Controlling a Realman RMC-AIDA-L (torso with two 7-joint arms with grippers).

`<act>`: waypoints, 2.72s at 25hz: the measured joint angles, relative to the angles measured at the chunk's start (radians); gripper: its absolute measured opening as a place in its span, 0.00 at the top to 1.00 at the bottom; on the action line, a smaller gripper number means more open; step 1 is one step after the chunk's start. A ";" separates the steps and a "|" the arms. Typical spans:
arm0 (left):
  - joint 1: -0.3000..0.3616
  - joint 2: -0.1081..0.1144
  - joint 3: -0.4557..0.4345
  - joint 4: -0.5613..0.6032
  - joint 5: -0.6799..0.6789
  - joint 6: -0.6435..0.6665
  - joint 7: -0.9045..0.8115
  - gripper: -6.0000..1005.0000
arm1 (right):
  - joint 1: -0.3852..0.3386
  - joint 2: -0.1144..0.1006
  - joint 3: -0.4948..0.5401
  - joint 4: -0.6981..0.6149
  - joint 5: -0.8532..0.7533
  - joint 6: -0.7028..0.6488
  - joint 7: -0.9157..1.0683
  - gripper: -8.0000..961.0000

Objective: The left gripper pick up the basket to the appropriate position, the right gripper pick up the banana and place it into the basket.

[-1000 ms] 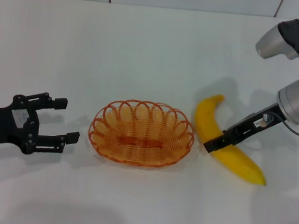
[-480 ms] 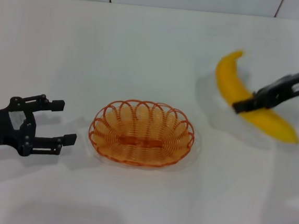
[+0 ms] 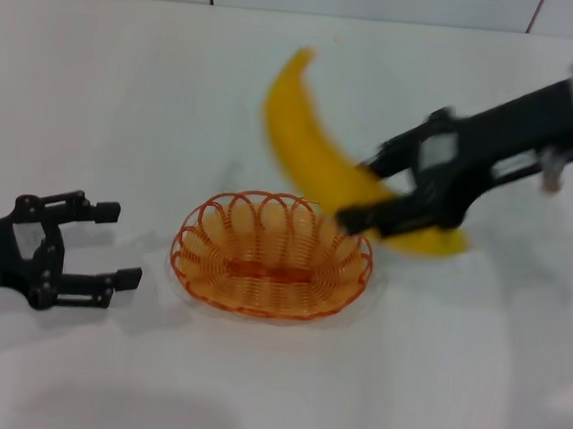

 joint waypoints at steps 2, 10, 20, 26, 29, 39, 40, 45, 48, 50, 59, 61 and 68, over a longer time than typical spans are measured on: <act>0.000 0.009 0.000 0.001 0.032 0.039 -0.001 0.12 | -0.013 0.001 -0.117 -0.020 0.036 0.042 -0.046 0.48; 0.001 0.015 -0.011 0.001 0.045 0.053 -0.001 0.13 | -0.006 0.003 -0.401 0.051 0.032 0.321 -0.102 0.48; -0.017 0.029 -0.005 -0.007 0.054 0.061 -0.136 0.12 | 0.049 0.002 -0.464 0.153 0.032 0.421 -0.117 0.48; -0.058 0.068 0.011 -0.036 0.095 0.093 -0.346 0.13 | 0.048 0.002 -0.465 0.165 0.032 0.440 -0.117 0.48; -0.057 0.063 0.014 -0.036 0.096 0.088 -0.327 0.13 | 0.049 0.002 -0.467 0.169 0.032 0.446 -0.118 0.48; -0.058 0.063 0.004 -0.037 0.099 0.081 -0.320 0.13 | 0.094 0.002 -0.510 0.257 0.032 0.500 -0.110 0.48; -0.058 0.063 0.004 -0.037 0.099 0.081 -0.320 0.13 | 0.100 0.002 -0.511 0.266 0.032 0.497 -0.107 0.48; -0.058 0.064 0.004 -0.037 0.099 0.081 -0.319 0.13 | 0.127 -0.001 -0.513 0.309 0.029 0.486 -0.076 0.48; -0.056 0.064 0.004 -0.036 0.099 0.081 -0.318 0.13 | 0.127 -0.003 -0.486 0.303 0.019 0.473 -0.062 0.48; -0.051 0.065 0.004 -0.034 0.099 0.081 -0.315 0.13 | 0.116 -0.003 -0.446 0.285 0.012 0.457 -0.063 0.40; -0.039 0.068 0.001 -0.031 0.099 0.081 -0.291 0.13 | -0.090 -0.006 -0.111 0.065 -0.019 0.260 -0.175 0.23; -0.038 0.067 0.001 -0.031 0.099 0.081 -0.287 0.13 | -0.136 -0.005 -0.013 0.048 0.028 0.190 -0.253 0.23; -0.037 0.065 0.001 -0.031 0.098 0.081 -0.269 0.12 | -0.277 -0.002 0.259 0.167 0.159 0.037 -0.659 0.23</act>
